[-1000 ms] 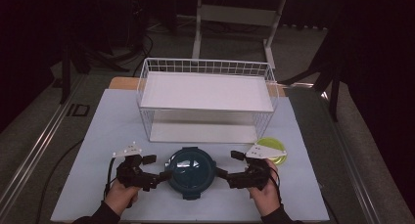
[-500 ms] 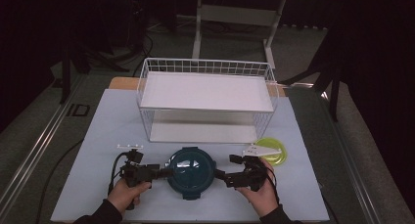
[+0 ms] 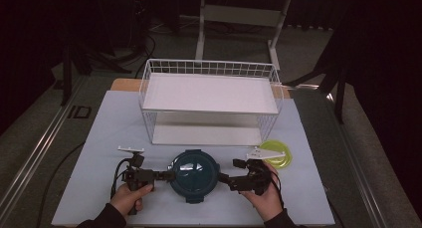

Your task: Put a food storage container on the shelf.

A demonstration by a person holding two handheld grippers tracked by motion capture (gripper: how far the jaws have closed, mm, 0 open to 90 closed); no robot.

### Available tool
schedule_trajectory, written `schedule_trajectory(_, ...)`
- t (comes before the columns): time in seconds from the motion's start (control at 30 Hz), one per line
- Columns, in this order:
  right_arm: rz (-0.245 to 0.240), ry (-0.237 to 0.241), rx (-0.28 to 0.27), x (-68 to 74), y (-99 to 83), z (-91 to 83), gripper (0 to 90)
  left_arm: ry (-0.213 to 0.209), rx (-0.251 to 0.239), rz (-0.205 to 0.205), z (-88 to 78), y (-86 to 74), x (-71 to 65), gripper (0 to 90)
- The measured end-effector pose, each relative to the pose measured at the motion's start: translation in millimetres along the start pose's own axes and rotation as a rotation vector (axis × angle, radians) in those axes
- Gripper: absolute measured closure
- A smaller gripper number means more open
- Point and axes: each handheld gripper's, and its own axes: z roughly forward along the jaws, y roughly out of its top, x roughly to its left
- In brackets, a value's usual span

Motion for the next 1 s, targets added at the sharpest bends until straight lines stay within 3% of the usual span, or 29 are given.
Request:
schedule_trajectory(0.07, 0.004, 0.003, 0.003, -0.4, -0.3, 0.6, 14.6, -0.008, 0.002, -0.005, 0.0, 0.1, 1.0, 49.8)
schedule_trajectory(0.23, 0.014, 0.001, 0.013, -1.7, -1.8, 1.7, 16.2, -0.031, 0.035, -0.062, 0.2, 3.0, 4.0, 51.6)
schedule_trajectory(0.37, 0.022, 0.001, 0.017, -2.0, -2.3, 1.8, 18.1, -0.025, 0.054, -0.059, 0.2, 5.7, 3.0, 52.1)
schedule_trajectory(0.53, 0.049, 0.012, 0.033, -3.2, -4.2, 4.4, 19.5, -0.012, 0.045, -0.030, 0.2, 5.0, 0.4, 52.1)
schedule_trajectory(0.67, 0.117, 0.038, 0.045, -9.3, -7.8, 7.3, 21.7, -0.005, 0.043, 0.014, 0.3, 3.1, -4.2, 52.4)
schedule_trajectory(0.8, 0.221, 0.093, 0.063, -13.8, -11.7, 9.5, 23.8, -0.003, 0.040, 0.066, -1.0, -0.6, -9.4, 53.0)
schedule_trajectory(1.0, 0.280, 0.094, 0.093, -18.8, -15.6, 13.0, 32.8, -0.009, 0.038, 0.132, -2.8, -5.0, -12.1, 53.5)
